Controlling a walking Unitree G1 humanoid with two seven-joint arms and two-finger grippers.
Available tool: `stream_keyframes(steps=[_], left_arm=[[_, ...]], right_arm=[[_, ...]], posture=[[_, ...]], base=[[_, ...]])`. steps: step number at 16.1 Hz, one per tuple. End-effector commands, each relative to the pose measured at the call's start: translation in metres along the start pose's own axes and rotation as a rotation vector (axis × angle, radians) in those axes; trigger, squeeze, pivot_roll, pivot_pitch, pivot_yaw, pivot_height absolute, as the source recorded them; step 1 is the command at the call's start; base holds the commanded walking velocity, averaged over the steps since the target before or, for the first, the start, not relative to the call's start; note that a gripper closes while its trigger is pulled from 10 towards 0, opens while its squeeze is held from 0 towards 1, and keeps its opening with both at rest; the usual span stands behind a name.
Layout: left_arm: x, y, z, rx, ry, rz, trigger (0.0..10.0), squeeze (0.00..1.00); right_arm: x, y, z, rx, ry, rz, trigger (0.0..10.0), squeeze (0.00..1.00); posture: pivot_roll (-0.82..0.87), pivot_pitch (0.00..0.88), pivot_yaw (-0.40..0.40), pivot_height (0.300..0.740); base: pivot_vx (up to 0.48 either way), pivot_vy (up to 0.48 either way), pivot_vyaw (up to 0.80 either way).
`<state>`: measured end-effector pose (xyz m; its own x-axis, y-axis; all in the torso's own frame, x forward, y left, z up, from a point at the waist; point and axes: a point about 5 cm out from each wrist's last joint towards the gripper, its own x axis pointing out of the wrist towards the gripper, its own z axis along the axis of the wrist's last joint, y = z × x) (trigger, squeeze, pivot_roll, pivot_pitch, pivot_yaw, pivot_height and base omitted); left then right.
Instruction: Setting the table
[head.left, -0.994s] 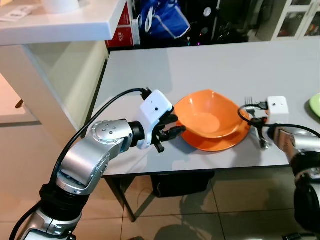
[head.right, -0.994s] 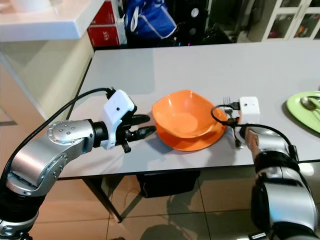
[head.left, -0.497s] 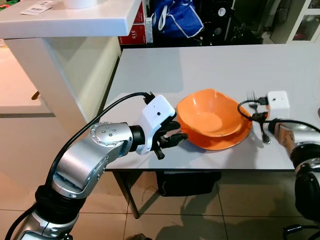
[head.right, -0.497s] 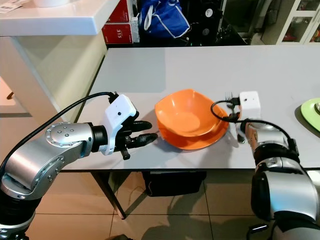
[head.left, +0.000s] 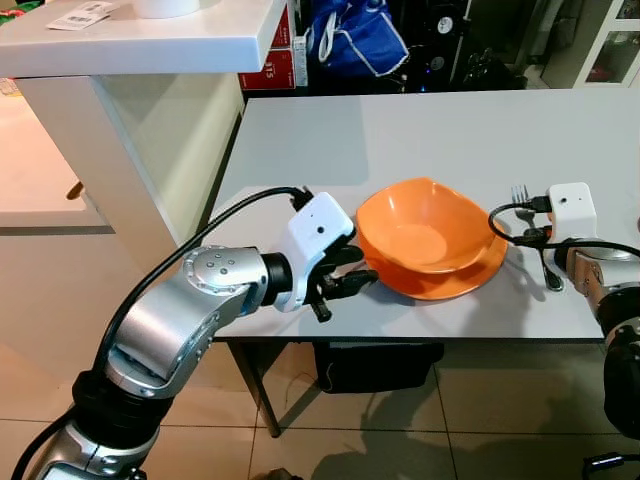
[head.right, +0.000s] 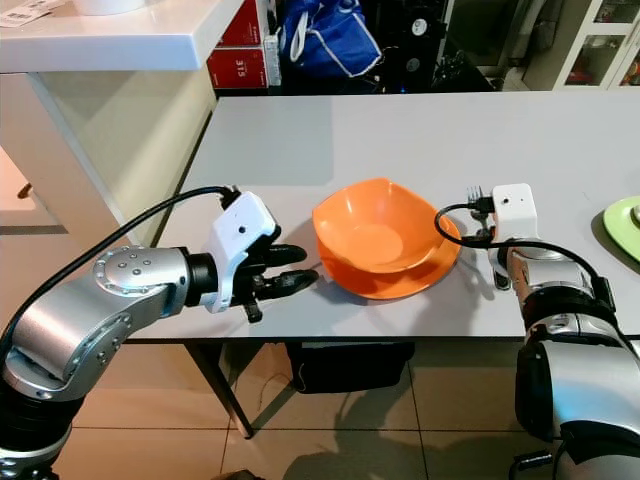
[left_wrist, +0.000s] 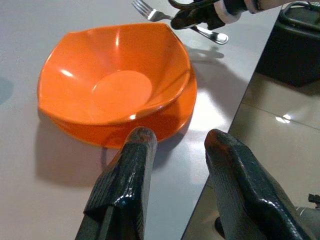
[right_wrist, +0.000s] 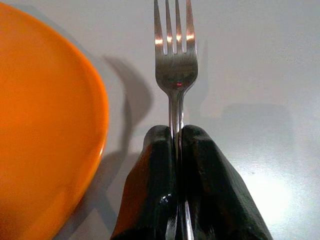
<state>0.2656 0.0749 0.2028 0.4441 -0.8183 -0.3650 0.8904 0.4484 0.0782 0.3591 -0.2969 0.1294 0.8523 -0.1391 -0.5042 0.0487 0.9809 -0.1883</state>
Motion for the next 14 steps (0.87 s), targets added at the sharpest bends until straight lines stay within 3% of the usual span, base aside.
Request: stream_keyframes(steps=[1,11,12,13,14], left_arm=[[0.000,-0.005,0.007,0.025,-0.011,-0.032,10.0,0.00],[0.000,-0.007,0.006,0.027,-0.004,-0.048,10.0,0.00],[0.001,-0.007,0.006,0.026,-0.005,-0.051,10.0,0.00],[0.001,-0.007,0.006,0.027,-0.004,-0.051,10.0,0.00],[0.001,-0.007,0.006,0.029,-0.004,-0.052,10.0,0.00]], right_arm=[[-0.001,-0.003,0.002,0.015,0.007,0.001,10.0,0.00],[0.000,0.001,-0.010,0.208,0.048,0.032,10.0,0.00],[0.000,0.000,-0.011,0.212,0.051,0.034,10.0,0.13],[0.000,0.000,-0.011,0.216,0.053,0.037,10.0,0.73],[-0.001,0.000,-0.011,0.217,0.054,0.037,10.0,1.00]], posture=[[0.01,0.034,0.080,0.740],[0.01,0.037,0.084,0.740],[0.01,0.038,0.084,0.740],[0.01,0.035,0.085,0.740],[0.01,0.034,0.085,0.740]], base=[[0.000,0.000,0.00],[0.000,0.000,0.00],[0.000,0.000,0.00],[0.000,0.000,0.00],[0.000,0.000,0.00]])
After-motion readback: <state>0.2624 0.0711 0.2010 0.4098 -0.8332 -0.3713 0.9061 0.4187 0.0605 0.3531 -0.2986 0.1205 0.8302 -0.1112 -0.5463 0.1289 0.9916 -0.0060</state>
